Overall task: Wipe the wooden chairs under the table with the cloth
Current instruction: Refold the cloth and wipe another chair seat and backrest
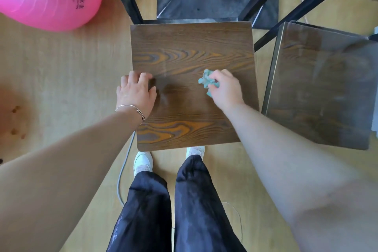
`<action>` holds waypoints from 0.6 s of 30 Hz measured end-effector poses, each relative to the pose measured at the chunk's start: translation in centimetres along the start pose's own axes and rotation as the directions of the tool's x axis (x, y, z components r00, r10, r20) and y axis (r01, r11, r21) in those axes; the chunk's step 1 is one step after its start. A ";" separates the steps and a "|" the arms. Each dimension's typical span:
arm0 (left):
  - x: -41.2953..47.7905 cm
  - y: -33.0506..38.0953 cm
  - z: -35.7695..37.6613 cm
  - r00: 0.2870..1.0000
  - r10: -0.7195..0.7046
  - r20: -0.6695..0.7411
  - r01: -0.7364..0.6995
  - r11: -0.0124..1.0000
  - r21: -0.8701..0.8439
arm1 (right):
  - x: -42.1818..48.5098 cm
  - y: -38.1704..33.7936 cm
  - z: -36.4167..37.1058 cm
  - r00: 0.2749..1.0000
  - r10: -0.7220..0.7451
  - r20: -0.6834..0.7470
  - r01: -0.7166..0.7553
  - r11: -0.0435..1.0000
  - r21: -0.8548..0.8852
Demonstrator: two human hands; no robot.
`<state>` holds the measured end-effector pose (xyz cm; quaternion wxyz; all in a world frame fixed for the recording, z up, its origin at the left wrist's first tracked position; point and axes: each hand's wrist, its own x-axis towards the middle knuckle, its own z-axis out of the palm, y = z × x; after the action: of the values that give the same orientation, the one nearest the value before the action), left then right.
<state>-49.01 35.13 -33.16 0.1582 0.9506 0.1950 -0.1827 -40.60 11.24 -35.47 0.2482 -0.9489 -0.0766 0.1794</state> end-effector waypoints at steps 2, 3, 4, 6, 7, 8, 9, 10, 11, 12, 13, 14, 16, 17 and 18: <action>-1.1 -1.1 0.0 1.000 0.014 0.011 -0.014 1.000 0.016 | -3.1 -1.7 2.1 0.997 -0.074 0.037 0.074 0.997 0.011; -1.8 -1.7 0.1 1.000 0.022 0.015 -0.022 1.000 0.021 | -4.9 -2.7 3.3 0.992 -0.110 0.063 0.109 0.994 0.022; -2.4 -2.2 0.1 0.999 0.032 0.015 -0.033 0.999 0.024 | -6.8 -3.6 4.7 0.984 -0.149 0.095 0.146 0.988 0.043; -3.6 -3.3 0.1 0.998 0.057 0.014 -0.057 0.998 0.030 | -10.5 -5.5 7.6 0.959 -0.232 0.160 0.218 0.971 0.098; -4.1 -3.8 0.1 0.998 0.066 0.015 -0.067 0.997 0.031 | -12.2 -6.4 8.9 0.949 -0.257 0.185 0.239 0.964 0.112; -4.6 -4.3 0.2 0.997 0.071 0.017 -0.072 0.997 0.034 | -13.5 -7.0 9.9 0.944 -0.264 0.198 0.244 0.962 0.122; -5.1 -4.8 0.2 0.997 0.073 0.018 -0.074 0.997 0.039 | -14.4 -7.4 10.6 0.945 -0.253 0.206 0.230 0.964 0.130; -5.4 -5.2 0.2 0.997 0.074 0.017 -0.075 0.996 0.046 | -14.7 -7.8 10.7 0.950 -0.235 0.204 0.206 0.967 0.152; -5.7 -5.7 0.2 0.997 0.077 0.014 -0.078 0.996 0.053 | -14.6 -7.8 10.5 0.957 -0.211 0.198 0.175 0.967 0.187; -5.8 -6.0 0.2 0.997 0.082 0.012 -0.083 0.995 0.058 | -14.0 -7.8 9.8 0.966 -0.185 0.181 0.143 0.965 0.221; -5.8 -6.3 0.1 0.996 0.086 0.011 -0.086 0.994 0.060 | -12.9 -7.7 8.7 0.979 -0.152 0.136 0.117 0.964 0.238; -5.6 -6.4 0.0 0.996 0.088 0.009 -0.089 0.994 0.064 | -11.4 -7.4 7.5 0.992 -0.115 0.060 0.098 0.968 0.230; -5.0 -6.4 -0.3 0.995 0.095 0.007 -0.095 0.993 0.072 | -7.5 -6.5 4.6 0.995 -0.026 -0.094 0.044 0.980 0.193; -4.6 -6.2 -0.5 0.995 0.098 0.005 -0.098 0.992 0.074 | -5.3 -6.0 3.2 0.988 0.017 -0.156 0.010 0.985 0.172; -4.2 -6.0 -0.6 0.995 0.099 0.000 -0.099 0.992 0.075 | -3.1 -5.7 1.9 0.978 0.059 -0.201 -0.029 0.989 0.147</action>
<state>-55.03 39.30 -32.25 0.1309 0.9647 0.1411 -0.1799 -44.50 16.28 -33.29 0.3184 -0.9434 -0.0166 0.0914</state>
